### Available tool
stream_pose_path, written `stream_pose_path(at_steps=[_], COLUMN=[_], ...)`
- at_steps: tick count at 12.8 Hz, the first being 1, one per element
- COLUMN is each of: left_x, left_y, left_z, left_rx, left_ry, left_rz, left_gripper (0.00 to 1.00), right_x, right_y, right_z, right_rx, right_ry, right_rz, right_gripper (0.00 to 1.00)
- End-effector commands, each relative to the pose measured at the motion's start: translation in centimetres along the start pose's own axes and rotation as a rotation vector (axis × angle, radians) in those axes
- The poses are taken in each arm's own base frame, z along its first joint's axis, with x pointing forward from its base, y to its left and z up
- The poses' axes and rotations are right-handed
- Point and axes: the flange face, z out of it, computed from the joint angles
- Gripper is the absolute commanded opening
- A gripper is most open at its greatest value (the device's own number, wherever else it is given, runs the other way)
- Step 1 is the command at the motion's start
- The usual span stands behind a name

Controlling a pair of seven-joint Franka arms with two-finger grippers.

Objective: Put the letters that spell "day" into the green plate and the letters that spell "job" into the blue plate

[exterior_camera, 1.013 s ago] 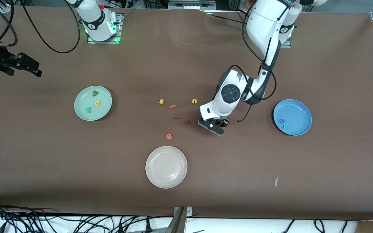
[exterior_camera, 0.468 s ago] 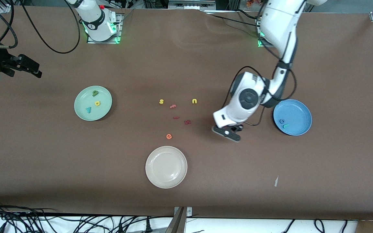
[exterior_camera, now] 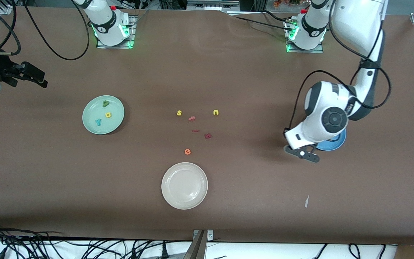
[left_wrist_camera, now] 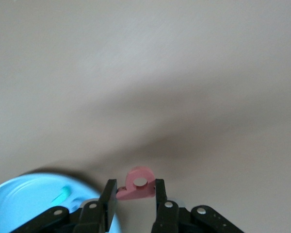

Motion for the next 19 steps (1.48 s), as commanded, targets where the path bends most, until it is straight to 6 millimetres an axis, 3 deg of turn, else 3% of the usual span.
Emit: stream_pose_path(at_steps=[1, 4, 5, 6, 7, 8, 11, 13, 14, 15, 18, 19], left_x=[-3.4, -6.4, -7.2, -7.6, -7.5, -7.6, -8.7, -11.1, -12.7, -13.0, -13.5, -12.6], left_y=[-3.8, -8.9, -9.5, -10.0, -10.0, -10.0, -10.9, -10.4, -10.0, -9.6, -8.5, -7.6], left_z=[-0.1, 0.4, 0.7, 0.9, 1.1, 0.9, -0.2, -1.5, -3.3, -4.8, -11.9, -14.7], left_rx=[-0.006, -0.016, -0.004, -0.002, -0.001, 0.0, 0.0, -0.017, -0.02, -0.005, 0.036, 0.044], left_ry=[-0.039, -0.113, -0.129, -0.135, -0.133, -0.131, -0.111, -0.094, -0.057, -0.001, 0.141, 0.166], left_rz=[0.064, 0.127, 0.137, 0.131, 0.128, 0.122, 0.1, 0.088, 0.083, 0.088, 0.091, 0.071], left_gripper=[0.15, 0.15, 0.18, 0.28, 0.67, 1.0, 1.0, 1.0, 1.0, 1.0, 1.0, 1.0], right_x=[0.3, 0.3, 0.3, 0.4, 0.4, 0.4, 0.4, 0.4, 0.4, 0.4, 0.4, 0.4], right_y=[-0.1, -0.2, -0.2, -0.4, -0.4, -0.2, -0.2, -0.2, -0.3, -0.3, -0.2, -0.3], right_z=[-0.6, -0.6, -0.6, -0.5, -0.5, -0.5, -0.5, -0.5, -0.5, -0.5, -0.5, -0.5], right_rx=[0.015, 0.012, 0.008, 0.005, 0.011, 0.011, 0.006, 0.011, 0.011, 0.011, 0.005, 0.005], right_ry=[0.007, 0.007, 0.007, 0.007, 0.006, 0.006, 0.006, 0.006, 0.006, 0.006, 0.007, 0.007], right_rz=[0.002, -0.002, -0.003, -0.006, -0.005, -0.003, -0.003, -0.003, -0.006, -0.005, -0.003, -0.005], right_gripper=[1.0, 1.0, 1.0, 1.0, 1.0, 1.0, 1.0, 1.0, 1.0, 1.0, 1.0, 1.0])
